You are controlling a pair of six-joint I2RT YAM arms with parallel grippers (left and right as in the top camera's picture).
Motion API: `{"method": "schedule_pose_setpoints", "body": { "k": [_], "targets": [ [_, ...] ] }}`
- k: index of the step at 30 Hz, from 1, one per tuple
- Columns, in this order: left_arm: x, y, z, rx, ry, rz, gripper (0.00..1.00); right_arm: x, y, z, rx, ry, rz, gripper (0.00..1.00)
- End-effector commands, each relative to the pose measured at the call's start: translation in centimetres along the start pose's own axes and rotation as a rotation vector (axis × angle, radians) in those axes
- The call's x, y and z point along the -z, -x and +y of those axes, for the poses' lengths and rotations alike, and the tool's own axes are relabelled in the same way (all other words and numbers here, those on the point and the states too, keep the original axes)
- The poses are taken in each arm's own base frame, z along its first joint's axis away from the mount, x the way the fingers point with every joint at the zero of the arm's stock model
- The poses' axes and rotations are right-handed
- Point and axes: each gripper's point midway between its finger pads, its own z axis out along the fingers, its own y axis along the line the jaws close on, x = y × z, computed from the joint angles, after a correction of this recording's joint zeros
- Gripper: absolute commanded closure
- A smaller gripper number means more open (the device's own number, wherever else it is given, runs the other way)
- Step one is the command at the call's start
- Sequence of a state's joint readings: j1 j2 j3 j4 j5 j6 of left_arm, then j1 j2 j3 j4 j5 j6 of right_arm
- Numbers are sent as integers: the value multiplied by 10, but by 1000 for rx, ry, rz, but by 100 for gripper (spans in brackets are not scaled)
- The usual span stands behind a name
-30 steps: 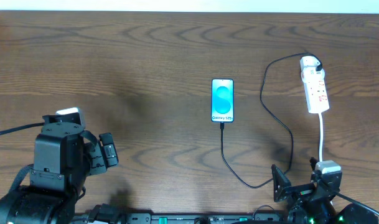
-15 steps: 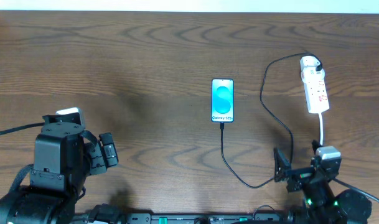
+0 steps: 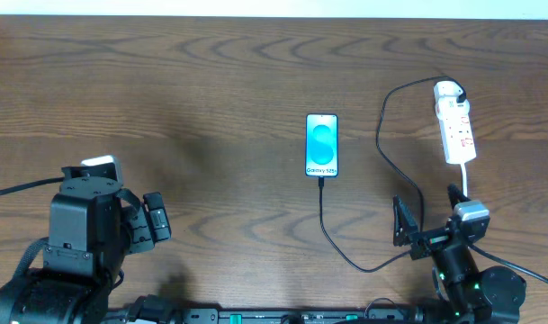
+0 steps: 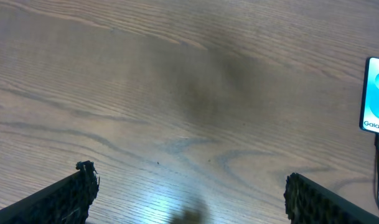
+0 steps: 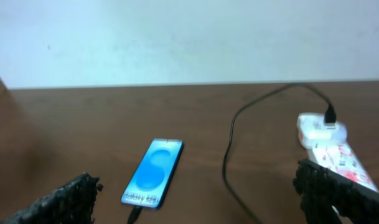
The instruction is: Plug charger to phone and switch on socket
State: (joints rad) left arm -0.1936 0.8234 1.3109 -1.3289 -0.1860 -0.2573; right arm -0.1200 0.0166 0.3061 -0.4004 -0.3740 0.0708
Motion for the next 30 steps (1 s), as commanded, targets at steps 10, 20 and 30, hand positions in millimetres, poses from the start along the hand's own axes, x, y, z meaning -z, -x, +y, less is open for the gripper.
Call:
{"method": "schedule_pose_setpoints", "body": {
  "k": [10,20,30],
  "targets": [
    [0,0,1,-11,8,-2,2,-13,3,-7,32,-9,-112,1],
    [0,0,2,-11,8,-2,2,-14,27,-11,96,-23,-295,1],
    [0,0,1,-11,8,-2,2,-17,20,-23,98,-76,-334,1]
  ]
}}
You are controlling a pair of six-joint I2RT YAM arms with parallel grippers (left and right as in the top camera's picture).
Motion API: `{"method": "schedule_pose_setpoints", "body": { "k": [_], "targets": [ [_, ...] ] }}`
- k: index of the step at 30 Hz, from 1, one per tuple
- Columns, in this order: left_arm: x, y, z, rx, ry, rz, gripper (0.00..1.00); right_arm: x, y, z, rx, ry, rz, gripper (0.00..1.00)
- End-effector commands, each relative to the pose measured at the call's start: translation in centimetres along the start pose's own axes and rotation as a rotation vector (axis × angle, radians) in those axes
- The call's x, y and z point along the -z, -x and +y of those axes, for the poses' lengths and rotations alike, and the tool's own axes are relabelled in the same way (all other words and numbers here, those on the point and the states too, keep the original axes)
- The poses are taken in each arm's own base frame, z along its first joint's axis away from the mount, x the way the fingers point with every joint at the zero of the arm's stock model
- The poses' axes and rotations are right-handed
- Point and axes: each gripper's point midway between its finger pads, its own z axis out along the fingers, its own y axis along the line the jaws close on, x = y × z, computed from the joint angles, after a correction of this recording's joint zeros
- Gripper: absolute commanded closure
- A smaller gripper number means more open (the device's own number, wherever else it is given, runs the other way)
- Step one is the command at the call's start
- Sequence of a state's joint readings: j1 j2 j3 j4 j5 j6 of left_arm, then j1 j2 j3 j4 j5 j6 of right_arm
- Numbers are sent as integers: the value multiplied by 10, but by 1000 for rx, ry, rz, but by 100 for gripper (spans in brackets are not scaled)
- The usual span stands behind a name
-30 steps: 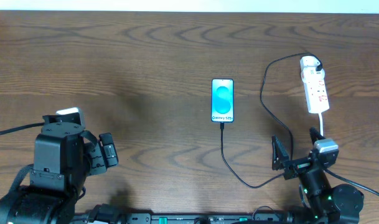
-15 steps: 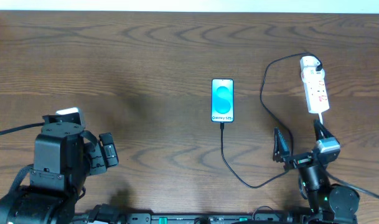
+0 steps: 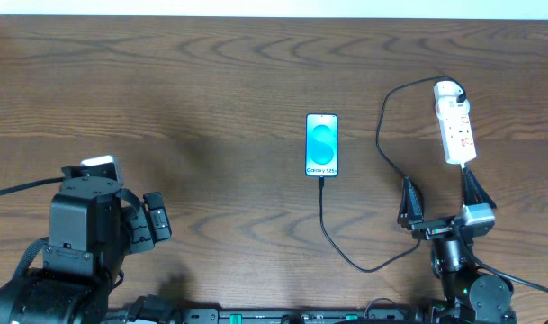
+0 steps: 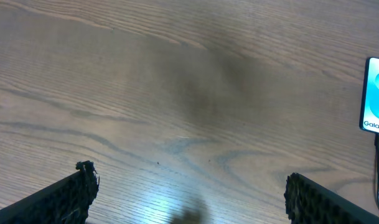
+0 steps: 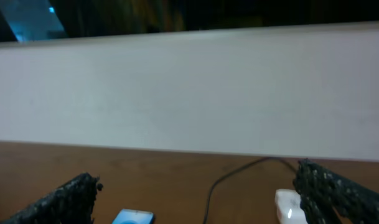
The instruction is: Plug charger to phone and switch on socket
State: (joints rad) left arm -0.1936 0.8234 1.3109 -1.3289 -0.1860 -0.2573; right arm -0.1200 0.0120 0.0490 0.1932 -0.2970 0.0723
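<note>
The phone (image 3: 322, 145) lies face up mid-table, its screen lit blue, with the black charger cable (image 3: 381, 148) plugged into its near end. That cable loops right and back to the white socket strip (image 3: 454, 133) at the far right, where the plug (image 3: 454, 90) sits in its far end. My right gripper (image 3: 442, 205) stands open near the front edge, just in front of the strip, tilted up so its view shows mostly wall, the phone (image 5: 133, 217) and strip (image 5: 289, 208) at the bottom. My left gripper (image 4: 189, 193) hangs open over bare wood at front left.
The brown wooden table (image 3: 166, 90) runs back to a white wall (image 5: 189, 93). A slack loop of the cable (image 3: 354, 261) lies between the phone and my right arm.
My right gripper has drawn back and tipped upward, so its camera now sees mainly the wall. The left arm, phone, cable and strip have not moved.
</note>
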Motion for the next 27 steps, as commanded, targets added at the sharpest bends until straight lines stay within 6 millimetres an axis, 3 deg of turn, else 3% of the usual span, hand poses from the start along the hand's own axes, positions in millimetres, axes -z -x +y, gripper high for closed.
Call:
{"method": "schedule_pose_setpoints", "body": {
  "k": [1,9,18,27],
  "targets": [
    [0,0,2,-11,8,-2,2,0,-7,-5,-8,-30,-12,1],
    [0,0,2,-11,8,-2,2,2,-22,-23,-22,-130,38,1],
    [0,0,1,-11,8,-3,2,16,-83,-44,-69,-270,283,1],
    [0,0,2,-11,8,-2,2,17,-82,-46,-66,-282,280,1]
  ]
}}
